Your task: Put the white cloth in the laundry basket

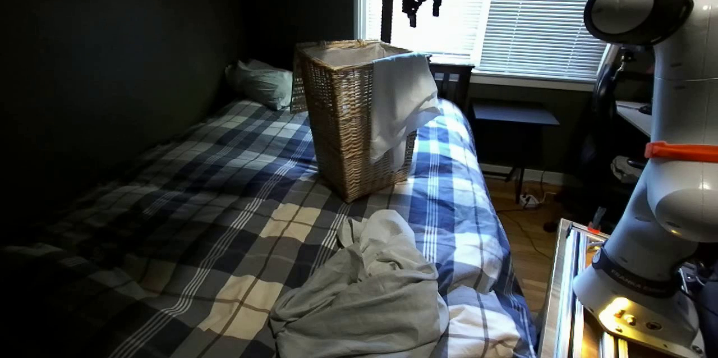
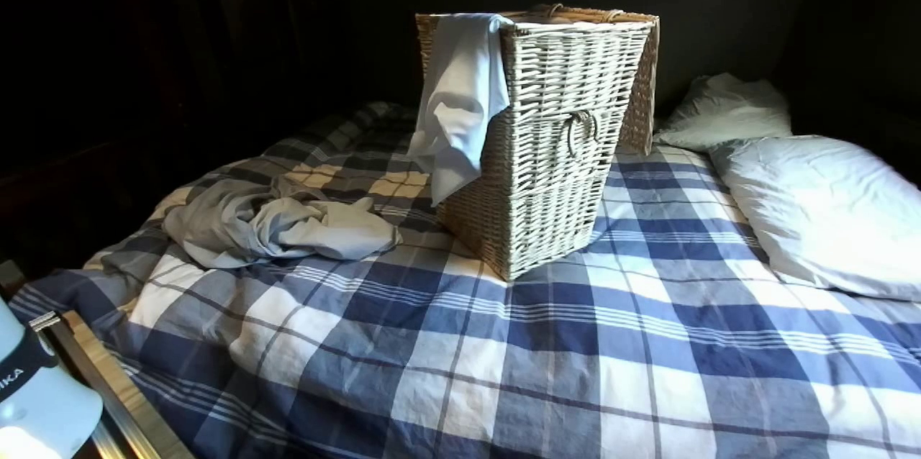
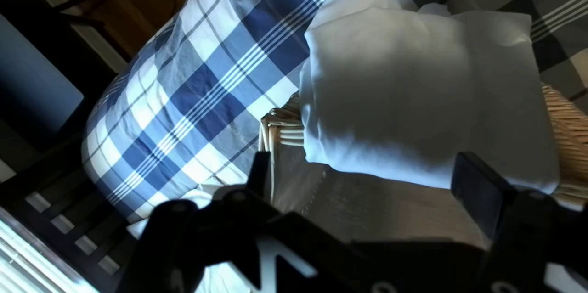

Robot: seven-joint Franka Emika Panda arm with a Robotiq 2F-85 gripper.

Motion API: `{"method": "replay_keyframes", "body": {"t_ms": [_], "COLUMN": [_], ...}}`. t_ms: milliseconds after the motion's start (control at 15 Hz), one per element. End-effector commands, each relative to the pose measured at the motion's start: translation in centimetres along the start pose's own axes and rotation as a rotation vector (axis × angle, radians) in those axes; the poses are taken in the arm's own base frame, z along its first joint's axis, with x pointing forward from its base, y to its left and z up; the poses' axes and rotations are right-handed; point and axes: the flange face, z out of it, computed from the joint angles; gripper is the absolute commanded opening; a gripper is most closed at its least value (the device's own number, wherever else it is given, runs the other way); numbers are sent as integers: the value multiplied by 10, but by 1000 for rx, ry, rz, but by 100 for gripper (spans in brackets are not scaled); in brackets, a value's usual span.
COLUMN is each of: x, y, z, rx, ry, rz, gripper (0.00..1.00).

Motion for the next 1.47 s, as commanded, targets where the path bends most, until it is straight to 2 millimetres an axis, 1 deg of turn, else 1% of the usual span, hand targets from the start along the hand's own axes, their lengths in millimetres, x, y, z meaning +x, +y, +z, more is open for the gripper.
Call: {"method": "replay_keyframes", "body": {"t_ms": [0,200,267,333,467,667,800,933,1067,1267,1400], "x": [-6,-22,-30,-35,-44,-57,-68,-78,-90,-107,-119], "y": [-5,-3,-3,-2,-3,-12,-25,-40,-53,-73,-85], "z": [-1,7,10,13,12,15,23,46,74,133,177], "rx": [27,61,78,84,109,141,175,192,195,176,175], "ry": [16,-15,-20,-11,41,117,144,135,111,85,87], "rz": [-23,-40,-43,-45,-85,-130,-139,-149,-140,-126,-132], "gripper": [100,100,100,100,100,100,100,100,100,100,100]}}
